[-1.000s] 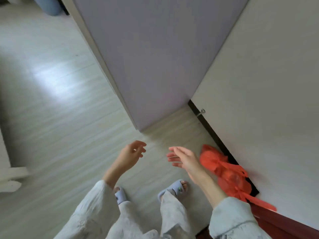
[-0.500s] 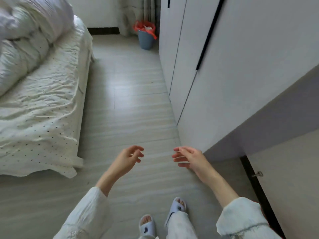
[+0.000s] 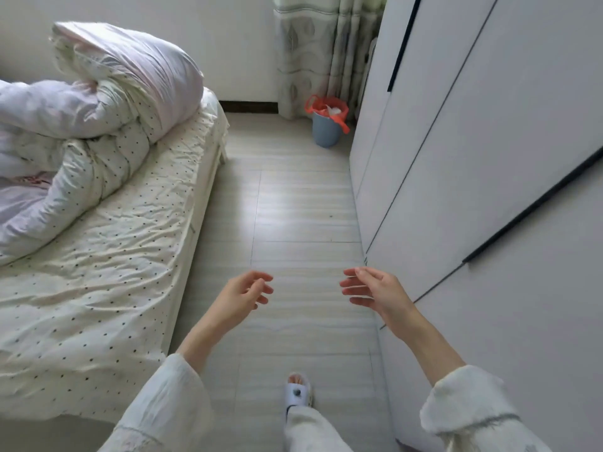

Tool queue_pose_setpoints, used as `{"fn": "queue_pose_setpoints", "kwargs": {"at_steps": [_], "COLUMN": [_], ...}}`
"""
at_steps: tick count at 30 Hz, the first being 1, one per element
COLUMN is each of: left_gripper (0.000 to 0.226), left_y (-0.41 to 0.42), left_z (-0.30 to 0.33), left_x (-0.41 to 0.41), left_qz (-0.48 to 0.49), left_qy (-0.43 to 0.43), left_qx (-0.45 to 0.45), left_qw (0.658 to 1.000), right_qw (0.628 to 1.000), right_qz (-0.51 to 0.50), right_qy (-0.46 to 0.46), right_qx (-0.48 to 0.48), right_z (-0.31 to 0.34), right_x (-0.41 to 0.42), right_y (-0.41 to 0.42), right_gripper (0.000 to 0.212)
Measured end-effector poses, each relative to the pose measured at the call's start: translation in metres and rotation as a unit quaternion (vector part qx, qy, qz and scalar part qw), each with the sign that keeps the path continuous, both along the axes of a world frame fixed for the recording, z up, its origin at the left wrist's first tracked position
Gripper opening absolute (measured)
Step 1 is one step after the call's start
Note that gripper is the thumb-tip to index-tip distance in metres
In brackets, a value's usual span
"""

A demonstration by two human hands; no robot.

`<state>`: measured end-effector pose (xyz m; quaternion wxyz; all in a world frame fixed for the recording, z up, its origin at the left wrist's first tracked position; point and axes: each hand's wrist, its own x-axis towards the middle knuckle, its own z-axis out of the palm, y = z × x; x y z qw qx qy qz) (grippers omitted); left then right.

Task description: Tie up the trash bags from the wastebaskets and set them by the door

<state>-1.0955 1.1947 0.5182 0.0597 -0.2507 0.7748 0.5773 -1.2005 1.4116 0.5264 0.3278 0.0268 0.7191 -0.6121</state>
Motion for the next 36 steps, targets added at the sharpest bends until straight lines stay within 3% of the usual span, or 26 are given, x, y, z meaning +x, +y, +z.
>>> {"fn": "queue_pose_setpoints", "kwargs": {"at_steps": [12,24,36], "left_gripper": [0.021,0.022,0.022], "left_y": [-0.139,-0.327,-0.413], "left_z": [0.003,0.009,-0.028], "left_x": [-0.223,-0.542,-0.807], "left_qz": [0.02,0.019,-0.017], "left_qy": [-0.009,0.016,-0.064], "left_qx": [0.015,0.013,0.025], "left_qw": [1.0,1.0,0.998], "right_qw": [0.999,1.0,0.997], "right_qz": [0.031,-0.009,-0.063], "right_qy": [0.012,0.008,-0.053], "right_qx": [0.009,0.008,0.01], "right_z": [0.014,0.018,-0.031], "right_x": [-0.245,-0.539,-0.808], "right_y": [-0.14,-0.31,-0.388], "right_gripper": [0.025,0.025,0.023]}}
